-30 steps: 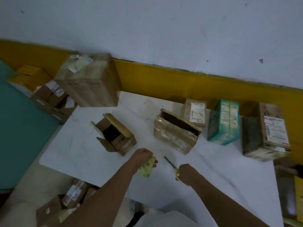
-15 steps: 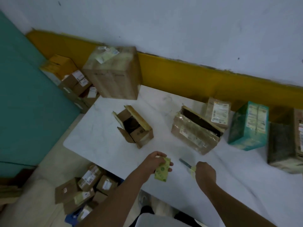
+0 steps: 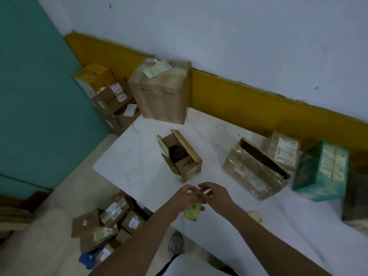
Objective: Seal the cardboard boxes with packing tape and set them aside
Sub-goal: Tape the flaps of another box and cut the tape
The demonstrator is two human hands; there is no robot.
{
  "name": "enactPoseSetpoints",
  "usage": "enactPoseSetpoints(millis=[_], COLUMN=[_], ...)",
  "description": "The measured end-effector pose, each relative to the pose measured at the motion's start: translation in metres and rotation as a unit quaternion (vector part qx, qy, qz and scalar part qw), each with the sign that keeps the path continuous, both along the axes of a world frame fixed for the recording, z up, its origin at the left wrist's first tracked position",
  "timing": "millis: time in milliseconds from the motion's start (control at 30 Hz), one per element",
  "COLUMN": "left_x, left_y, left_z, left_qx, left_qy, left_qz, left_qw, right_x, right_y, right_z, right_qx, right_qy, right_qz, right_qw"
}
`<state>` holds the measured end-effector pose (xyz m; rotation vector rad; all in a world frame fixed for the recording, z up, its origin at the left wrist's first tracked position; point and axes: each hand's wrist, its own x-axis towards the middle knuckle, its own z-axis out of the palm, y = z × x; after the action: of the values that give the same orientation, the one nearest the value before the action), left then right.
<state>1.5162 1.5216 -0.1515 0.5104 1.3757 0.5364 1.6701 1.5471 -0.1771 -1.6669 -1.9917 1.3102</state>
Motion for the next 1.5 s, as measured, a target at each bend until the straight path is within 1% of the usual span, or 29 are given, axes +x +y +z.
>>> enactPoseSetpoints(millis=[33, 100, 200, 300, 400, 467, 600, 700, 767, 833, 933, 967, 1033, 1133, 1233, 1300, 1333, 1400, 1467, 1500], left_x=[-0.004, -0.013, -0.03, -0.043, -0.055, -0.067, -0.093, -0.11, -0.119, -0.125, -0.132, -0.135, -0.135, -0.138, -0.141, -0.14, -0.14, -0.142, -0.145, -0.146], left_y=[-0.001, -0.003, -0.01, -0.019, -0.029, -0.036, -0.05, -0.06, -0.065, -0.071, -0.081, -0.083, -0.084, -0.08, -0.074, -0.068, -0.068, -0.067, -0.064, -0.063], left_z=[0.002, 0.002, 0.002, 0.005, 0.012, 0.01, -0.001, -0.017, -0.028, -0.04, -0.056, -0.068, -0.093, -0.12, -0.146, -0.164, -0.175, -0.19, -0.188, -0.187], left_qx=[-0.003, -0.003, -0.011, -0.009, 0.01, 0.014, -0.028, -0.054, -0.055, -0.053, -0.049, -0.056, -0.061, -0.073, -0.079, -0.06, -0.059, -0.059, -0.052, -0.054], left_qy=[-0.001, -0.002, 0.011, 0.039, 0.071, 0.064, 0.044, 0.05, 0.091, 0.158, 0.223, 0.231, 0.223, 0.232, 0.236, 0.204, 0.191, 0.167, 0.145, 0.134], left_qz=[0.001, -0.002, -0.008, 0.004, 0.005, 0.014, 0.035, 0.022, -0.016, -0.062, -0.094, -0.102, -0.082, -0.108, -0.087, -0.085, -0.086, -0.054, -0.023, -0.016], left_qw=[1.0, 1.0, 1.0, 0.999, 0.997, 0.998, 0.998, 0.997, 0.994, 0.984, 0.969, 0.966, 0.969, 0.964, 0.965, 0.973, 0.976, 0.983, 0.988, 0.989], right_x=[-0.011, -0.027, -0.048, -0.069, -0.089, -0.103, -0.124, -0.135, -0.143, -0.15, -0.157, -0.158, -0.16, -0.165, -0.172, -0.174, -0.175, -0.176, -0.179, -0.181], right_y=[0.001, 0.0, -0.006, -0.013, -0.016, -0.018, -0.027, -0.039, -0.044, -0.048, -0.05, -0.049, -0.048, -0.046, -0.048, -0.045, -0.042, -0.037, -0.038, -0.04], right_z=[0.001, 0.001, -0.003, -0.004, -0.007, -0.01, -0.022, -0.03, -0.035, -0.04, -0.051, -0.056, -0.07, -0.095, -0.117, -0.131, -0.137, -0.146, -0.146, -0.145], right_qx=[0.014, 0.033, 0.03, 0.04, 0.044, 0.032, -0.003, -0.013, -0.025, -0.033, -0.049, -0.058, -0.069, -0.072, -0.054, -0.027, -0.005, 0.059, 0.119, 0.142], right_qy=[-0.01, -0.056, -0.09, -0.118, -0.115, -0.11, -0.078, -0.072, -0.066, -0.057, -0.07, -0.076, -0.083, -0.092, -0.11, -0.131, -0.152, -0.207, -0.25, -0.271], right_qz=[0.009, -0.002, -0.033, -0.007, 0.017, 0.017, -0.001, 0.017, 0.028, 0.025, 0.01, 0.004, -0.009, -0.014, -0.023, -0.011, 0.017, 0.074, 0.131, 0.139], right_qw=[1.0, 0.998, 0.995, 0.992, 0.992, 0.993, 0.997, 0.997, 0.997, 0.998, 0.996, 0.995, 0.994, 0.993, 0.992, 0.991, 0.988, 0.974, 0.952, 0.942])
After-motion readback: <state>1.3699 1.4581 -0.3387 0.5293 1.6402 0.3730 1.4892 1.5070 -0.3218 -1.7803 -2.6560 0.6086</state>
